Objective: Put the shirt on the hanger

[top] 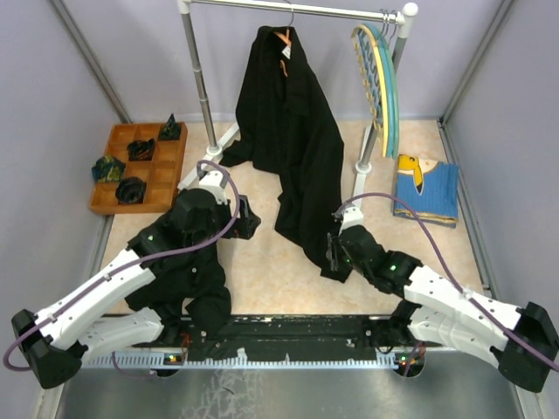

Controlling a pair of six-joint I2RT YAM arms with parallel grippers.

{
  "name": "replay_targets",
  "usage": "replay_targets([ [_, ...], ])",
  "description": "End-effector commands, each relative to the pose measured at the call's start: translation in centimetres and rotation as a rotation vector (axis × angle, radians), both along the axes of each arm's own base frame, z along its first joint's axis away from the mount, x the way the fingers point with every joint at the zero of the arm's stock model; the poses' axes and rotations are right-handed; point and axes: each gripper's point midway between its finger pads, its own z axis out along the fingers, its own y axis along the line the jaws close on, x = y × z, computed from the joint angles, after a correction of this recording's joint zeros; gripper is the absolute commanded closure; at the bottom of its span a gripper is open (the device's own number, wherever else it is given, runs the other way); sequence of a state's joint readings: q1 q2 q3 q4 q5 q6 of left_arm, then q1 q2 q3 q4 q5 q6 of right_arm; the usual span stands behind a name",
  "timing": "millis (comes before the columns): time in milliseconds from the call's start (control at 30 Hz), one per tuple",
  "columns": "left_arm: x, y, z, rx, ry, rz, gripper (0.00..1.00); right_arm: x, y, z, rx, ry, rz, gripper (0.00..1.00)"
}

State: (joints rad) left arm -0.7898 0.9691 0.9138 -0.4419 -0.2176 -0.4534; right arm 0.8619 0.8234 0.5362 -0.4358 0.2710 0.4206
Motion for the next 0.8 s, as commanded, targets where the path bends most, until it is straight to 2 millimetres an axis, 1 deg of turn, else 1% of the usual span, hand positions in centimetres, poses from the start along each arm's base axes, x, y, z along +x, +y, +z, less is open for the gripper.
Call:
replay_targets([
  [0, -1.1, 1.7, -1.2, 0.008, 0.034, 0.038, 0.01, 5.0, 2.0, 2.5, 0.163, -0.195, -0.167, 0.70],
  [67, -1.5, 1.9, -1.1, -0.005, 0.032, 0.035, 0.01, 6.3, 2.2, 2.2, 0.145, -0.232, -0.191, 0.72],
  [200, -1.9, 2.3, -0.6, -0.019, 0.018, 0.034, 0.01, 8.8, 3.0, 0.3, 0.109, -0.209, -0.210, 0.73],
  [267, -2.0, 2.4, -0.3, -0.021, 0.010, 0.033, 0.01, 9.7, 3.4, -0.6, 0.092, -0.198, -0.219, 0.73],
  [367, -2.3, 2.7, 0.0, -0.023, 0.007, 0.030, 0.01, 10.6, 4.4, -1.8, 0.110, -0.189, -0.238, 0.74],
  [467, -2.6, 2.8, 0.2, -0.039, -0.002, 0.024, 0.01, 11.7, 5.4, -2.7, 0.135, -0.183, -0.267, 0.72],
  [633, -3.0, 3.2, 0.1, -0.033, -0.005, 0.019, 0.01, 14.6, 9.0, -2.5, 0.198, -0.182, -0.288, 0.70],
  [667, -3.0, 3.2, 0.1, -0.033, -0.005, 0.020, 0.01, 15.5, 9.8, -2.6, 0.209, -0.184, -0.297, 0.68],
  [700, -3.0, 3.2, 0.0, -0.030, -0.004, 0.021, 0.01, 16.3, 10.7, -3.3, 0.211, -0.179, -0.305, 0.66],
  [733, -3.0, 3.3, 0.0, -0.029, -0.003, 0.024, 0.01, 17.3, 11.6, -3.4, 0.223, -0.188, -0.313, 0.65],
  [767, -3.0, 3.3, -0.1, -0.029, 0.002, 0.027, 0.01, 18.5, 12.6, -3.0, 0.237, -0.207, -0.316, 0.64],
])
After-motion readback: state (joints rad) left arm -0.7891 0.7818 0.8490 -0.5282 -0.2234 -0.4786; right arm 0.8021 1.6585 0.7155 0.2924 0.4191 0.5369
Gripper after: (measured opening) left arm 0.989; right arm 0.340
